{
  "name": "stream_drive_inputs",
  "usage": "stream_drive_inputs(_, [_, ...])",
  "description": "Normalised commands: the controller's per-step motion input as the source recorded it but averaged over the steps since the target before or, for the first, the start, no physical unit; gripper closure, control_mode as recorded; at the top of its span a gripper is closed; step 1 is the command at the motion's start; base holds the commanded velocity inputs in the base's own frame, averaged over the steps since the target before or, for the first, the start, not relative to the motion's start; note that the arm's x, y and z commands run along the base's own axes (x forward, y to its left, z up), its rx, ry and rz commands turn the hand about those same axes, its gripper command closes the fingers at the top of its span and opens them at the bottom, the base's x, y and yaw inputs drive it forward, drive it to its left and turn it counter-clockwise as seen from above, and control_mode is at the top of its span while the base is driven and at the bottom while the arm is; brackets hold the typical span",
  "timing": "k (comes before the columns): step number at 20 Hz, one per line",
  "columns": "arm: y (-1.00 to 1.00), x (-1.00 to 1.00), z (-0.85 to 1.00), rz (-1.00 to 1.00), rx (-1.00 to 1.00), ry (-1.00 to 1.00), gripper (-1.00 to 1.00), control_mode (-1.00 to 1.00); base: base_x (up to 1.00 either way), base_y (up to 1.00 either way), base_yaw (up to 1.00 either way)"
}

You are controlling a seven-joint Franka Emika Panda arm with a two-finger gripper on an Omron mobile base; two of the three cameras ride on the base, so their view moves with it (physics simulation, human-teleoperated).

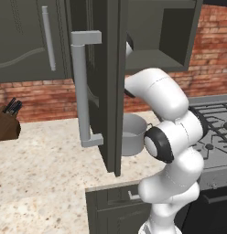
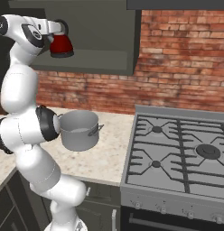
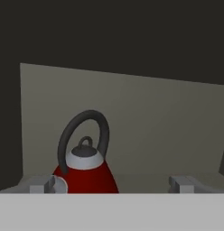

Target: Pick the kettle from the cabinet and place it on a stove burner. Then pick the pot from the counter and place it on another stove burner. Finally, turn both burners on.

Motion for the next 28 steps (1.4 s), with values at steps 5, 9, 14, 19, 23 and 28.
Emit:
stream_drive_inputs(5, [0.15, 0.11, 0.00, 0.00, 0.00, 0.00, -1.00, -1.00, 0.00, 0.00, 0.00])
stream_drive_inputs(9, [0.14, 0.10, 0.00, 0.00, 0.00, 0.00, -1.00, -1.00, 0.00, 0.00, 0.00])
stream_drive_inputs(14, [0.10, 0.14, 0.04, 0.00, 0.00, 0.00, -1.00, -1.00, 0.00, 0.00, 0.00])
stream_drive_inputs(19, [0.10, 0.20, 0.07, 0.00, 0.00, 0.00, -1.00, -1.00, 0.00, 0.00, 0.00])
stream_drive_inputs(23, [0.10, 0.19, 0.04, 0.00, 0.00, 0.00, -1.00, -1.00, 0.00, 0.00, 0.00])
stream_drive_inputs(28, [0.08, 0.15, 0.00, 0.00, 0.00, 0.00, -1.00, -1.00, 0.00, 0.00, 0.00])
